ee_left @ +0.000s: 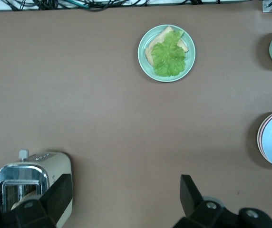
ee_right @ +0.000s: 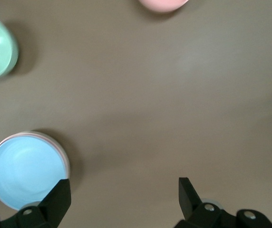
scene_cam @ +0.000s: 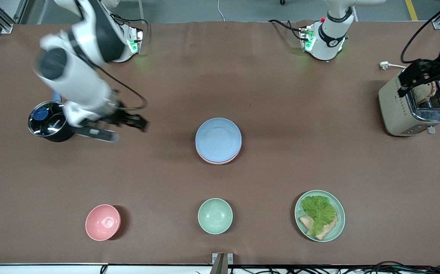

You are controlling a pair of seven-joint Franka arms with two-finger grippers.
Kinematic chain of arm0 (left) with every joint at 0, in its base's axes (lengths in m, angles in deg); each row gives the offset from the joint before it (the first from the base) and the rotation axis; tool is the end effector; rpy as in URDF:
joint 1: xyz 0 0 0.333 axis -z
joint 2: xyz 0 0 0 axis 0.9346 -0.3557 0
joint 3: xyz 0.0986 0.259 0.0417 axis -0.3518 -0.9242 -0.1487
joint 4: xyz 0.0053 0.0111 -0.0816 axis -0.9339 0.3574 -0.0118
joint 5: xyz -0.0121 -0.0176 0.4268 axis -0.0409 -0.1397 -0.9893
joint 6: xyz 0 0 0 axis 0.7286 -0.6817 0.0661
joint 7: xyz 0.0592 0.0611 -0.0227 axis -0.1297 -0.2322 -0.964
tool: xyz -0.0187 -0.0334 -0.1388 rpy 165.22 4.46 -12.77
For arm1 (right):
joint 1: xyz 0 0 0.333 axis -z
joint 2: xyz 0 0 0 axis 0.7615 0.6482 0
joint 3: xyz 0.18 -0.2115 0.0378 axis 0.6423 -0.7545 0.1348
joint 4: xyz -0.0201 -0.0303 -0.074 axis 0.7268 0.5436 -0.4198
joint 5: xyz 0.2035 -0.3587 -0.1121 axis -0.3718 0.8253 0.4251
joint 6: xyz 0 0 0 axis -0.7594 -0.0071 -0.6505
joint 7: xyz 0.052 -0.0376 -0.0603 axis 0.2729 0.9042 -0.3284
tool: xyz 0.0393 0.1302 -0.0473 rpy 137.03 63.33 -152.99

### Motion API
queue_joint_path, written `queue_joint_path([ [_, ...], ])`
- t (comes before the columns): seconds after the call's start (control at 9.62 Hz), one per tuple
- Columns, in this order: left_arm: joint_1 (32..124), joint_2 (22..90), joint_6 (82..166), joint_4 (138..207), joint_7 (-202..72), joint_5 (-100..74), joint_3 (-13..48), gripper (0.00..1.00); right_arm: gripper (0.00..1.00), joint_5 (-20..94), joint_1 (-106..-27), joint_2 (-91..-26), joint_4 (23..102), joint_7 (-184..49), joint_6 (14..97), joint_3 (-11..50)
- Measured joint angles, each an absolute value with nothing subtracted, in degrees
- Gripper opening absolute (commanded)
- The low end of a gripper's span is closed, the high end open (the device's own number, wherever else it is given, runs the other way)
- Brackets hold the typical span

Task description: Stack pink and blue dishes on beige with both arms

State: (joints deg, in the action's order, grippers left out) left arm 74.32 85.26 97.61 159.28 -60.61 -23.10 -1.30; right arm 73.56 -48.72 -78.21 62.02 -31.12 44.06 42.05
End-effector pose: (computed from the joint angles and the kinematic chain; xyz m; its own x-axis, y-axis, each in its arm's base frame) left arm 0.5733 -0.0435 0.6248 0.9899 -0.0433 0.1352 -0.0427 -0.9991 -0.0075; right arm 0.5964 0.1691 0.4560 0.9647 -0.2633 0.0093 -0.2629 -0.9643 -0.0303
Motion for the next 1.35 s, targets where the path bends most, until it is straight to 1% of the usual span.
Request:
queue_joint_path([
  [0.1, 74.3, 84.4, 94.4, 157.0, -60.3, -23.1, -1.7, 1.00, 1.00, 74.0, -48.7, -79.9, 59.0, -35.4, 40.3, 37.0],
  [0.31, 74.6, 83.4, 90.1, 154.7, -57.2, -23.0, -3.6, 1.00, 1.00, 74.1, -48.5, -82.9, 57.5, -44.5, 36.5, 27.9],
  [0.42, 74.6, 83.5, 88.9, 154.7, -56.2, -23.0, -4.6, 1.00, 1.00, 74.1, -48.5, -83.9, 57.3, -48.9, 35.8, 25.0],
  [0.52, 74.6, 83.4, 88.8, 154.7, -56.1, -22.9, -4.8, 1.00, 1.00, 74.1, -48.5, -84.3, 56.1, -51.4, 34.5, 23.4],
  [0.73, 75.1, 83.4, 88.8, 154.7, -56.6, -22.9, -4.8, 1.00, 1.00, 74.1, -48.5, -84.4, 50.1, -53.7, 28.7, 22.4],
  [0.83, 75.1, 83.3, 88.8, 154.7, -57.4, -22.9, -4.8, 1.00, 1.00, 74.1, -48.6, -84.4, 47.9, -56.2, 27.3, 22.5],
  [1.14, 75.2, 83.1, 88.9, 154.7, -59.6, -22.9, -4.6, 1.00, 1.00, 74.1, -48.5, -84.1, 46.1, -58.7, 26.9, 22.2],
  [1.35, 75.2, 83.0, 88.9, 154.8, -62.0, -22.9, -3.7, 1.00, 1.00, 74.1, -48.5, -83.8, 46.0, -58.7, 24.6, 22.2],
])
